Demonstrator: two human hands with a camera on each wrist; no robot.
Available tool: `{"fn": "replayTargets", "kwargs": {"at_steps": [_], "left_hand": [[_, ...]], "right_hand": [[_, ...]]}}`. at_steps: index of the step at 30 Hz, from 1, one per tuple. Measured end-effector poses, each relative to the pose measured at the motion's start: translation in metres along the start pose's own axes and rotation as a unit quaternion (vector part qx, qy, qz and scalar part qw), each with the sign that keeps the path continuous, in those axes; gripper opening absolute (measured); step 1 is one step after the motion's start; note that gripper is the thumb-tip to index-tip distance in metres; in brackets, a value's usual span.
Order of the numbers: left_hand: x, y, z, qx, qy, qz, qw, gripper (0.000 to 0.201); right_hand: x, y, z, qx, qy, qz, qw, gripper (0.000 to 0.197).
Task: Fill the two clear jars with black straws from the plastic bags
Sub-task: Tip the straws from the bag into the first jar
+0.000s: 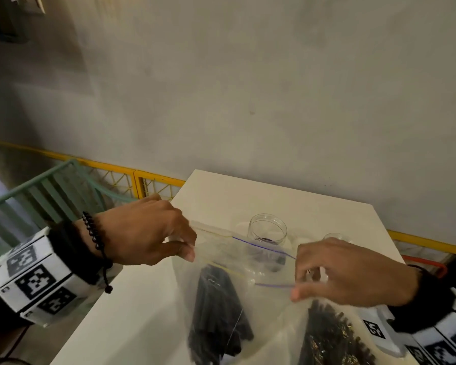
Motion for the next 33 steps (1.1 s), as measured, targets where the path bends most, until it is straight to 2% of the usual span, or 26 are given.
{"fn": "replayTargets", "kwargs": {"at_steps": [2, 4, 5, 6, 7, 10, 12, 14, 16, 19, 23, 27, 28, 30, 33], "left_hand": [[-0.003, 0.002, 0.001, 0.013, 0.008, -0.04, 0.999, 0.041], [-0.012, 0.008, 0.006, -0.021, 0.006, -0.067, 0.998, 0.037], [-0.017, 0.012, 0.01, -0.054, 0.004, -0.069, 0.996, 0.036], [-0.021, 0.016, 0.015, -0.088, 0.002, -0.075, 0.993, 0.036], [-0.025, 0.021, 0.021, -0.116, -0.003, -0.089, 0.989, 0.036], [-0.032, 0.037, 0.041, -0.157, -0.023, -0.124, 0.979, 0.03], [-0.034, 0.047, 0.052, -0.168, -0.032, -0.146, 0.974, 0.023], [-0.036, 0.055, 0.059, -0.19, -0.027, -0.161, 0.968, 0.017], [-0.038, 0.063, 0.064, -0.203, -0.027, -0.165, 0.965, 0.019], [-0.043, 0.07, 0.069, -0.206, -0.028, -0.177, 0.962, 0.021], [-0.053, 0.076, 0.072, -0.204, -0.002, -0.253, 0.946, 0.027], [-0.065, 0.083, 0.075, -0.197, 0.005, -0.269, 0.943, 0.026], [-0.067, 0.086, 0.074, -0.197, 0.009, -0.259, 0.945, 0.026], [-0.067, 0.094, 0.069, -0.214, 0.021, -0.224, 0.951, 0.027], [-0.062, 0.108, 0.048, -0.299, 0.025, -0.159, 0.941, 0.038]], "right_hand": [[-0.009, -0.002, 0.003, -0.142, 0.039, 0.077, 0.986, 0.034], [-0.019, -0.006, 0.004, -0.309, 0.031, 0.196, 0.93, 0.022], [-0.021, -0.01, 0.003, -0.364, 0.018, 0.249, 0.898, 0.028], [-0.023, -0.015, 0.002, -0.381, 0.011, 0.301, 0.874, 0.037], [-0.022, -0.022, 0.002, -0.361, 0.012, 0.357, 0.862, 0.049], [-0.017, -0.051, 0.006, -0.187, 0.003, 0.526, 0.83, 0.093], [-0.012, -0.071, 0.012, -0.109, -0.008, 0.577, 0.809, 0.107], [-0.006, -0.089, 0.019, -0.071, -0.005, 0.623, 0.779, 0.112], [-0.002, -0.101, 0.028, -0.07, -0.005, 0.671, 0.738, 0.112], [-0.002, -0.115, 0.046, -0.107, -0.039, 0.753, 0.648, 0.117], [0.012, -0.134, 0.068, -0.143, -0.078, 0.824, 0.542, 0.13], [0.034, -0.128, 0.086, -0.164, -0.005, 0.883, 0.44, 0.125], [0.035, -0.123, 0.087, -0.176, 0.011, 0.889, 0.423, 0.121], [0.035, -0.114, 0.089, -0.188, 0.038, 0.89, 0.414, 0.114], [0.028, -0.106, 0.086, -0.19, 0.093, 0.887, 0.41, 0.105]]}}
Point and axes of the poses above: each hand's wrist, its own z-axis towards the middle knuckle, its own y-axis out of the back of the hand, x = y × z, the point moved 1 cm from there along z, towards the middle knuckle, and after that the axes turned 4 degrees about x, right-handed, at the moved point
